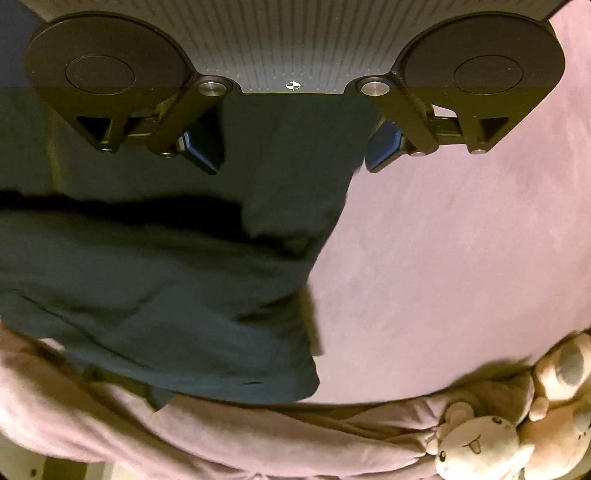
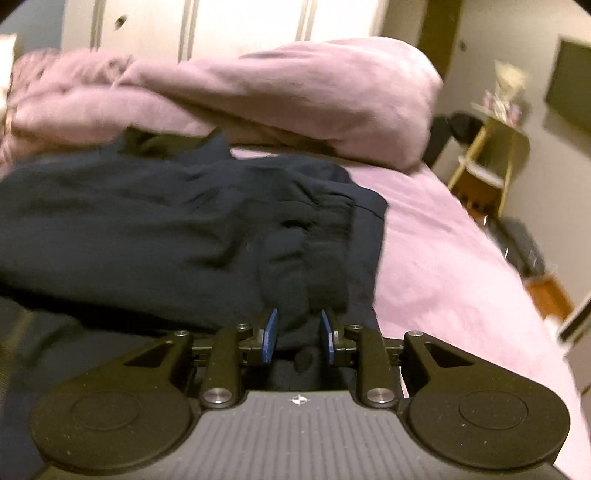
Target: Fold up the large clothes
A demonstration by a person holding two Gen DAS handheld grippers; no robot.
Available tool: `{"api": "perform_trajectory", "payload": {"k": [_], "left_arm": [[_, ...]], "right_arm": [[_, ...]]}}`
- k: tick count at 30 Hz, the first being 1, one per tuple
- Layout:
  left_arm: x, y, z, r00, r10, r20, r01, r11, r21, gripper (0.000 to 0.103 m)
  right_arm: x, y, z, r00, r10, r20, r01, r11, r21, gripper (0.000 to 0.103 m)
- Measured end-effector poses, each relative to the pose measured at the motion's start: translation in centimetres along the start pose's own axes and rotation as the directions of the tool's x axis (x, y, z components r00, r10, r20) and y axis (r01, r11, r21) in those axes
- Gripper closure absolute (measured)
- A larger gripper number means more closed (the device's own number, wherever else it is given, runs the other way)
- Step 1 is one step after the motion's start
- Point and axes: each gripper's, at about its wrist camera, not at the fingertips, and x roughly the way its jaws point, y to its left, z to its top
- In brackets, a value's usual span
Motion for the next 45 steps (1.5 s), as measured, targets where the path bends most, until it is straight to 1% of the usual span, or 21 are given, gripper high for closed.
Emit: {"api": "perform_trajectory", "payload": {"k": [2, 5, 6, 7, 8, 12, 15, 17, 19, 21, 26, 28, 29, 31, 32, 34, 38, 40, 42, 43, 45], "left_arm": [[-2.7, 1.8, -2.0, 0.998, -0.063, 0.021, 0.063, 0.998, 0.013, 0.012], [-6.7, 4.3, -5.8, 0.991, -0.135, 0.025, 0.134, 0.99, 0.048, 0.007], [-8.0, 5.2, -7.2, 0.988, -0.153, 0.018, 0.152, 0.987, 0.054, 0.007], [-9.1, 6.2, -8.6, 0.986, -0.168, 0.003, 0.168, 0.984, 0.052, 0.006], [-10.2, 7.3, -10.3, 0.982, -0.185, -0.022, 0.186, 0.982, 0.044, 0.006], [-12.6, 11.1, -15.4, 0.975, -0.201, -0.097, 0.196, 0.979, -0.061, 0.006], [-13.4, 13.5, -18.0, 0.968, -0.208, -0.143, 0.184, 0.969, -0.162, 0.006], [-13.9, 14.5, -18.8, 0.968, -0.203, -0.146, 0.173, 0.966, -0.194, 0.006], [-14.4, 15.0, -19.4, 0.969, -0.211, -0.132, 0.182, 0.962, -0.205, 0.006], [-14.4, 15.5, -19.8, 0.965, -0.224, -0.137, 0.189, 0.955, -0.228, 0.006], [-13.3, 16.9, -20.7, 0.927, -0.339, -0.161, 0.276, 0.907, -0.319, 0.008], [-12.9, 17.5, -20.8, 0.909, -0.387, -0.159, 0.311, 0.879, -0.363, 0.015], [-13.0, 17.6, -20.8, 0.909, -0.386, -0.158, 0.307, 0.876, -0.371, 0.017], [-13.1, 17.8, -20.8, 0.91, -0.385, -0.154, 0.312, 0.88, -0.358, 0.028], [-13.3, 17.9, -20.7, 0.91, -0.384, -0.154, 0.314, 0.883, -0.35, 0.029], [-13.7, 17.9, -20.8, 0.908, -0.392, -0.146, 0.326, 0.883, -0.338, 0.038], [-14.8, 17.6, -20.0, 0.896, -0.431, -0.104, 0.383, 0.871, -0.309, 0.045], [-15.2, 17.6, -19.7, 0.88, -0.468, -0.079, 0.425, 0.85, -0.311, 0.046], [-14.9, 17.5, -19.5, 0.86, -0.504, -0.084, 0.455, 0.831, -0.321, 0.042], [-14.5, 17.2, -19.3, 0.856, -0.509, -0.095, 0.457, 0.829, -0.322, 0.037], [-14.0, 16.6, -19.1, 0.859, -0.498, -0.116, 0.446, 0.841, -0.305, 0.034]], "right_arm": [[-3.3, -2.0, -0.6, 0.996, 0.081, 0.028, -0.083, 0.994, 0.077, 0.078], [-8.9, -4.8, -3.9, 0.98, 0.195, 0.048, -0.2, 0.971, 0.132, 0.065], [-10.9, -5.8, -5.6, 0.974, 0.223, 0.045, -0.227, 0.963, 0.145, 0.057], [-12.8, -6.8, -7.4, 0.972, 0.233, 0.03, -0.234, 0.959, 0.158, 0.049], [-14.6, -7.8, -9.3, 0.972, 0.236, 0.012, -0.234, 0.955, 0.181, 0.046], [-20.4, -11.2, -16.6, 0.972, 0.218, -0.085, -0.187, 0.942, 0.278, 0.039], [-22.7, -13.3, -20.4, 0.956, 0.252, -0.152, -0.186, 0.917, 0.354, 0.039], [-23.3, -14.2, -21.9, 0.932, 0.315, -0.179, -0.22, 0.885, 0.411, 0.039], [-23.3, -14.8, -22.6, 0.918, 0.357, -0.174, -0.252, 0.863, 0.437, 0.039], [-22.6, -15.3, -23.1, 0.911, 0.365, -0.192, -0.248, 0.857, 0.452, 0.039], [-21.1, -16.2, -23.5, 0.89, 0.407, -0.208, -0.239, 0.802, 0.548, 0.042], [-21.1, -16.3, -23.3, 0.878, 0.43, -0.212, -0.256, 0.794, 0.552, 0.056], [-21.2, -16.3, -23.2, 0.872, 0.441, -0.212, -0.264, 0.788, 0.556, 0.057], [-21.2, -16.4, -23.0, 0.861, 0.461, -0.215, -0.279, 0.781, 0.558, 0.07], [-21.0, -16.5, -22.9, 0.852, 0.478, -0.213, -0.289, 0.77, 0.569, 0.074], [-20.8, -17.1, -22.9, 0.825, 0.533, -0.188, -0.32, 0.714, 0.622, 0.083], [-20.4, -17.2, -22.4, 0.783, 0.604, -0.148, -0.367, 0.64, 0.675, 0.084], [-20.3, -16.9, -22.1, 0.779, 0.606, -0.161, -0.366, 0.648, 0.668, 0.08], [-19.7, -16.6, -22.0, 0.776, 0.603, -0.183, -0.354, 0.658, 0.664, 0.078], [-19.4, -16.5, -22.0, 0.776, 0.6, -0.196, -0.345, 0.663, 0.664, 0.077], [-19.0, -16.2, -22.0, 0.776, 0.596, -0.207, -0.336, 0.669, 0.663, 0.076]]}}
